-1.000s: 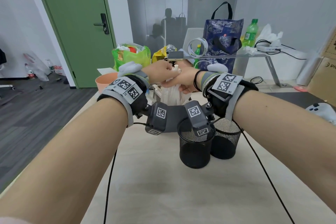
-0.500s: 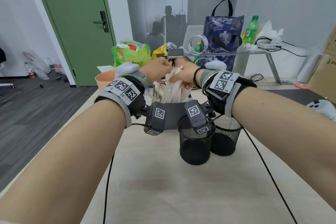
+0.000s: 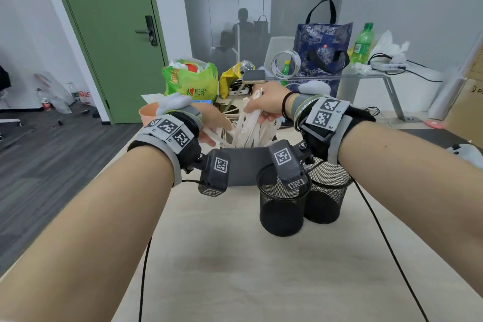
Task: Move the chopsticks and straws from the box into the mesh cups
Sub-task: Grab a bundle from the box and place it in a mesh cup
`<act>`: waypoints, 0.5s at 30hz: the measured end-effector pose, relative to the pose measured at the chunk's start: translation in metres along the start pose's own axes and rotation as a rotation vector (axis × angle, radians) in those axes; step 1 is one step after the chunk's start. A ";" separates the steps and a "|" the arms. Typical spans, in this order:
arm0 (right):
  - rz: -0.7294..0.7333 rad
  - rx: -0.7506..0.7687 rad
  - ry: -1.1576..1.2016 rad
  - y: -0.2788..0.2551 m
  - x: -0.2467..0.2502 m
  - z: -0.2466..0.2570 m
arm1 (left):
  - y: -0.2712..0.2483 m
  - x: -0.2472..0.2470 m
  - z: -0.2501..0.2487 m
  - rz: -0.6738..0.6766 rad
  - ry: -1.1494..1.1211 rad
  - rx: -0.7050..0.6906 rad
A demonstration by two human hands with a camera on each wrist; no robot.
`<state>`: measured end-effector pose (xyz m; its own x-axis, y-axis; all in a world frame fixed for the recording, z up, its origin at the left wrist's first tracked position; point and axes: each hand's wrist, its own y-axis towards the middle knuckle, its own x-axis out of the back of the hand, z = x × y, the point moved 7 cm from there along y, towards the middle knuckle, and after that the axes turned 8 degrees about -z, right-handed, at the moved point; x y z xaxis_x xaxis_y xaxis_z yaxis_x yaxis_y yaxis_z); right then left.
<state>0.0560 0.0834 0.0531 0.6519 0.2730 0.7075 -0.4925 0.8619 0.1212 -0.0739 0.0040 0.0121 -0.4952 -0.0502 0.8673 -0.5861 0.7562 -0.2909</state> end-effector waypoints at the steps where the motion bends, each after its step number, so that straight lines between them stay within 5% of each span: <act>1: 0.005 0.015 -0.013 -0.002 -0.001 0.002 | -0.003 -0.003 0.002 0.045 -0.002 0.023; 6: 0.017 0.086 0.018 -0.004 -0.008 0.010 | -0.002 -0.005 -0.021 -0.015 -0.271 -0.258; 10: 0.057 0.069 -0.006 -0.003 -0.012 0.009 | -0.007 -0.012 -0.028 0.102 -0.394 -0.343; 12: 0.010 0.072 0.004 -0.002 -0.003 0.010 | -0.011 -0.015 -0.032 0.122 -0.328 -0.380; 15: -0.004 0.087 0.063 -0.001 0.005 0.015 | -0.013 -0.016 -0.040 -0.044 -0.051 -0.465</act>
<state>0.0514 0.0778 0.0672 0.6874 0.2984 0.6621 -0.5362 0.8234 0.1856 -0.0325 0.0211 0.0183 -0.5136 -0.1120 0.8507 -0.2638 0.9640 -0.0323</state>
